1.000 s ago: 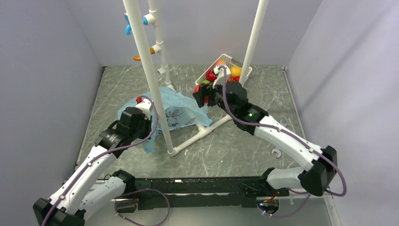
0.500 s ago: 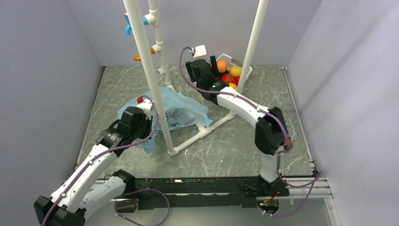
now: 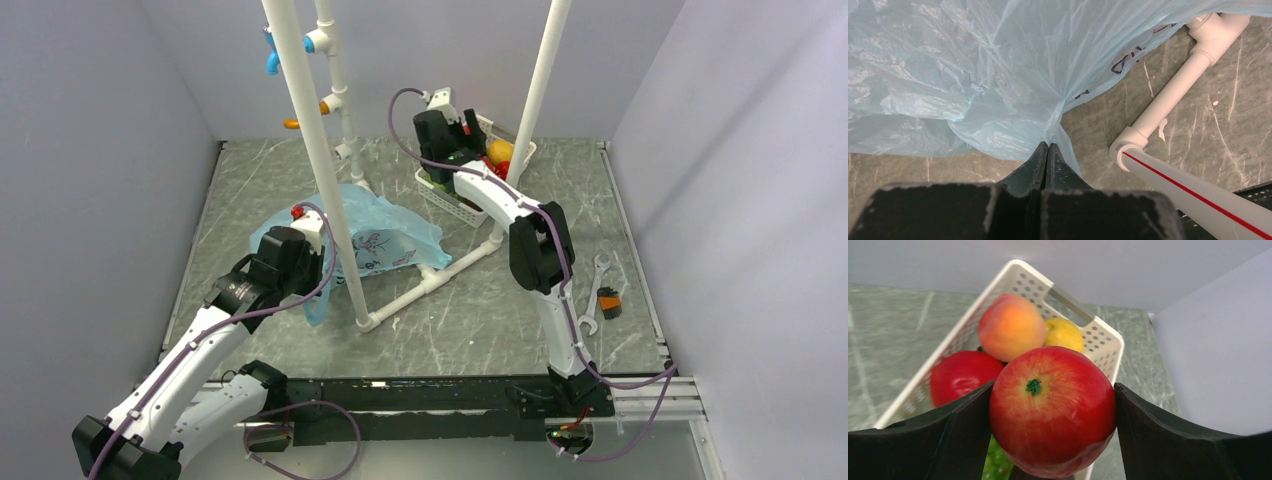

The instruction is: Take the fake fruits out of the plastic bag

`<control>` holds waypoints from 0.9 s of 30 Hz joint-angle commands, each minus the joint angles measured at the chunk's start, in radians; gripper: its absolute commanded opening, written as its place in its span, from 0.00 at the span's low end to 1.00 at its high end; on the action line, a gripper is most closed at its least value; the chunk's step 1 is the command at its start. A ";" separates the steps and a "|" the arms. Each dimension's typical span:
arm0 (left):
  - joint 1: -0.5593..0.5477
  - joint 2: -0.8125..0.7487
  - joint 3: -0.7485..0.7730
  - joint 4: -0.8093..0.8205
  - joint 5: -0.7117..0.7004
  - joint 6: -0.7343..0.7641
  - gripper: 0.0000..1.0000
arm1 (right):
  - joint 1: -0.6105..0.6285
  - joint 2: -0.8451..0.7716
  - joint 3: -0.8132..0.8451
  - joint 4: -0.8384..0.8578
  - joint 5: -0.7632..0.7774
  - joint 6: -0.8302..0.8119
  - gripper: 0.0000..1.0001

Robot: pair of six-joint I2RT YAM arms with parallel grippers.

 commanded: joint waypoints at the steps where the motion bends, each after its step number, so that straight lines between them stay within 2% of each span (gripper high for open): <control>1: -0.002 0.002 0.028 0.021 0.027 0.035 0.00 | -0.042 0.008 0.052 -0.006 0.070 -0.001 0.08; 6: -0.001 0.012 0.030 0.019 0.031 0.038 0.00 | -0.082 0.050 0.074 -0.023 0.062 0.011 0.15; 15: -0.001 0.018 0.031 0.019 0.030 0.038 0.00 | -0.106 0.090 0.110 -0.082 -0.014 0.049 0.43; 17: -0.001 0.020 0.032 0.018 0.027 0.037 0.00 | -0.107 0.091 0.110 -0.086 -0.019 0.050 0.47; 20: -0.001 0.017 0.031 0.017 0.023 0.035 0.00 | -0.106 0.089 0.109 -0.096 -0.027 0.056 0.61; 23: -0.001 0.014 0.028 0.020 0.022 0.034 0.00 | -0.106 0.084 0.108 -0.114 -0.053 0.067 0.69; 24: 0.000 0.014 0.029 0.020 0.020 0.033 0.00 | -0.107 0.081 0.108 -0.123 -0.071 0.072 0.77; 27: -0.001 0.014 0.030 0.016 0.010 0.030 0.00 | -0.106 0.067 0.107 -0.144 -0.101 0.089 0.90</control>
